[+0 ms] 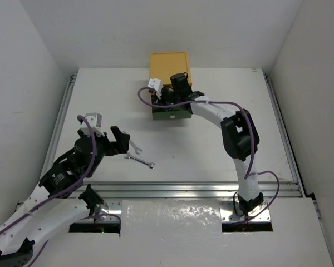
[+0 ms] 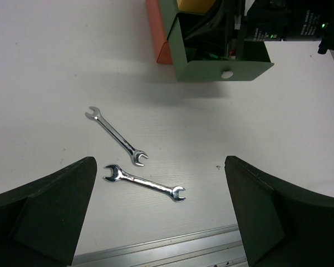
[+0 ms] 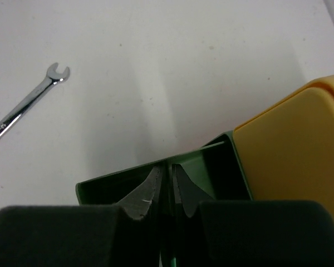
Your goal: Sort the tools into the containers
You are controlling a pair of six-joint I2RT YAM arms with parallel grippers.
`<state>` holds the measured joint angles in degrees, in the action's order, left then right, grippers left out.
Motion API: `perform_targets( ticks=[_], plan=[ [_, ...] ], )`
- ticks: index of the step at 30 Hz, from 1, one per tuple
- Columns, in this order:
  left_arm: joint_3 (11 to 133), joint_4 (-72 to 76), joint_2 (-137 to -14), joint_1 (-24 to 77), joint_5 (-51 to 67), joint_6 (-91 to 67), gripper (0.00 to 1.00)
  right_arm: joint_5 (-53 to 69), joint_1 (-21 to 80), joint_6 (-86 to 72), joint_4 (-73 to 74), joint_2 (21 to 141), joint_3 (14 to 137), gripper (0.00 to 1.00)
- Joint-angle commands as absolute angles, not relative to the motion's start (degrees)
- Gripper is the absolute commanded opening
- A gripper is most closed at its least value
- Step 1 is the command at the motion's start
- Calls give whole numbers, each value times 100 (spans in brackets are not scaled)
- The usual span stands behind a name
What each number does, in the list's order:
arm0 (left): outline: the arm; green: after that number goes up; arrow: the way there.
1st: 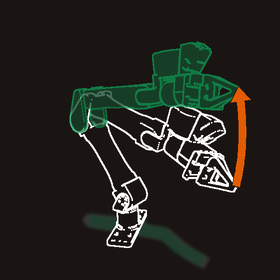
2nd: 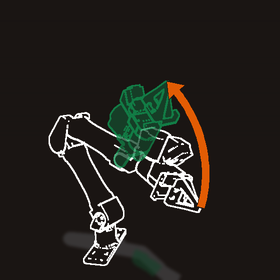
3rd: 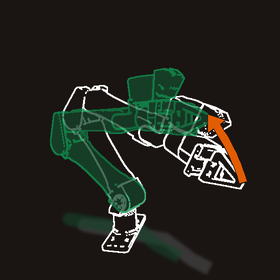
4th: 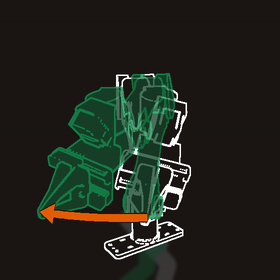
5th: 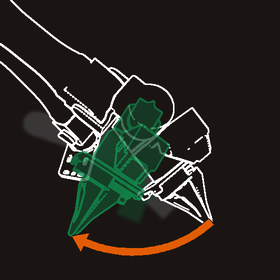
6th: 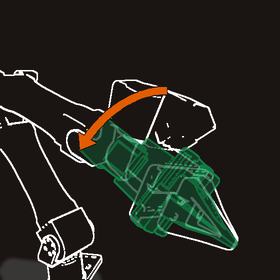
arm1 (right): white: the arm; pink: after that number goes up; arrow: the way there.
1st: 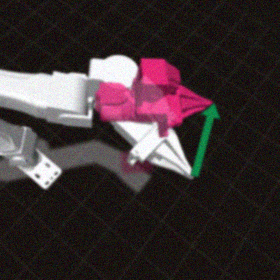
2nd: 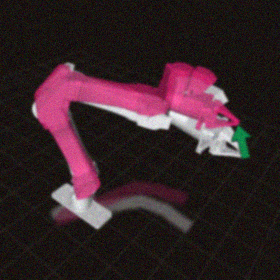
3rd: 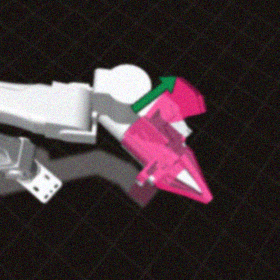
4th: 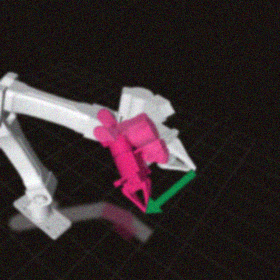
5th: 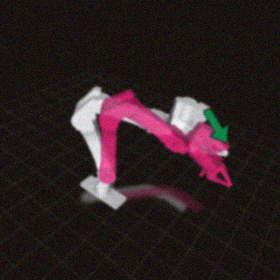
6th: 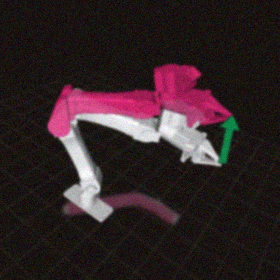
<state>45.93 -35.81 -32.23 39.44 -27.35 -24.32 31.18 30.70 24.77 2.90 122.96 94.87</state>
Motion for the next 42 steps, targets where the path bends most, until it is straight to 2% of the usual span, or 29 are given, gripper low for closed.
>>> perform_targets(
  ticks=[1,9,13,20,23,26,28,30,32,33,36,40,42],
  plan=[
    [4579,-3349,-3208,3920,-2716,-2399,98,2963,3138,2434,386,12357,9800,11],
    [4579,-3349,-3155,3920,-2716,-2399,98,2470,3146,2514,466,12340,9765,11],
    [4579,-3349,-3173,3911,-2698,-2399,98,2453,3155,2286,133,11902,9431,20],
    [4579,-3349,-3226,3911,-2689,-2382,98,2163,3155,1768,35,11050,9264,25],
    [4579,-3340,-3208,3902,-2698,-2391,98,1935,3155,1416,-262,10618,8835,32],
    [4579,-3340,-3208,3911,-2698,-2391,98,1410,3155,1039,-247,10285,8570,35],
    [4588,-3349,-3208,3911,-2707,-2391,98,978,3173,400,-19,10169,8543,34],
    [4579,-3357,-3199,3902,-2733,-2399,98,56,3217,-268,736,10029,8525,30],
    [4588,-3357,-3173,3911,-2742,-2408,98,-612,3322,-1350,1472,9880,8334,29],
    [4579,-3357,-3164,3911,-2742,-2408,98,-928,3427,-1893,1598,9801,8167,25],
    [4579,-3349,-3182,3911,-2733,-2408,98,-1317,3717,-2302,1442,9528,7297,24],
    [4579,-3366,-3173,3911,-2725,-2408,98,-1345,3990,-2750,1310,9694,6953,24],
    [4579,-3358,-3138,3902,-2733,-2417,98,-1318,3990,-2812,1126,9825,6899,20]
  ],
)
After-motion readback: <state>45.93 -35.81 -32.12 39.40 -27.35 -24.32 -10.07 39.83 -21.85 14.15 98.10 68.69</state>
